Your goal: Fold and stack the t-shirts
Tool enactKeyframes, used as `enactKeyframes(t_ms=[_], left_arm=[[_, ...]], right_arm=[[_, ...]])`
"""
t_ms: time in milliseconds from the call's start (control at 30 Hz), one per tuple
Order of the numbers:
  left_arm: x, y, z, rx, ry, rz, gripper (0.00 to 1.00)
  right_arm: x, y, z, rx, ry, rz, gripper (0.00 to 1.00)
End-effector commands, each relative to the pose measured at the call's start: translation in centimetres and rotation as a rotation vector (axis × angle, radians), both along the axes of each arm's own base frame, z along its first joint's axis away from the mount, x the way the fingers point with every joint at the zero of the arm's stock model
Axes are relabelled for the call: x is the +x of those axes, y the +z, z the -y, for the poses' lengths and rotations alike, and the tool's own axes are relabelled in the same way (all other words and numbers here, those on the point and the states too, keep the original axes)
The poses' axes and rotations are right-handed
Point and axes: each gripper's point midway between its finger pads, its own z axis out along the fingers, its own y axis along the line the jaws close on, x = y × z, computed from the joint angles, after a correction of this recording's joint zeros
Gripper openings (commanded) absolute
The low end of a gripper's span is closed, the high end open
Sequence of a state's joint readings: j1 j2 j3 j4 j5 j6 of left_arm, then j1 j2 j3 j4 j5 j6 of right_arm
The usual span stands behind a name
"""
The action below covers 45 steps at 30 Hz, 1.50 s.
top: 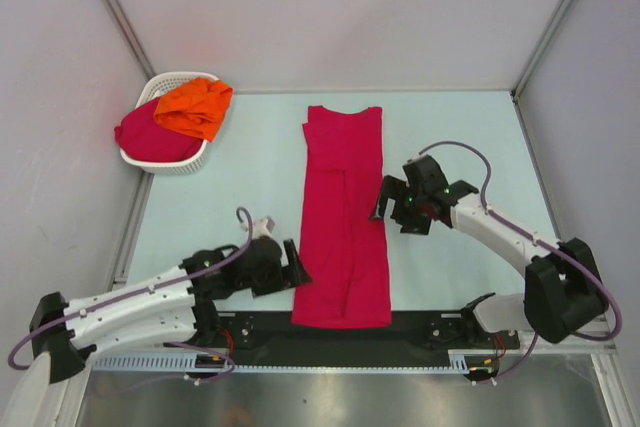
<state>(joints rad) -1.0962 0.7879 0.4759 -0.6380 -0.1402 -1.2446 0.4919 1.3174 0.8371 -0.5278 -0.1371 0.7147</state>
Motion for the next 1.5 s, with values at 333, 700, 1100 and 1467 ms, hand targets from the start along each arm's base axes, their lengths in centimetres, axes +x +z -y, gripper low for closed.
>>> enactKeyframes(t_ms=[333,700,1100,1467], left_arm=[[29.0,12.6,0.5,-0.051,-0.095,0.509,0.68],[42.2,4.6,1.0,-0.103,-0.073,0.368,0.63],[48.3,-0.5,1.4,-0.083,0.019,0.33,0.55],[50.0,-4.6,1.5,-0.078,0.091,0.264,0.41]], right_arm=[[24.1,4.4,0.2,0.098,-0.018,0.28,0.93],[32.1,0.2,-0.5,0.072,-0.023,0.264,0.82],[34.4,-3.6,-0.4,0.112,-0.021,0.231,0.71],[35.5,-5.2,-0.8,0.143,-0.018,0.231,0.48]])
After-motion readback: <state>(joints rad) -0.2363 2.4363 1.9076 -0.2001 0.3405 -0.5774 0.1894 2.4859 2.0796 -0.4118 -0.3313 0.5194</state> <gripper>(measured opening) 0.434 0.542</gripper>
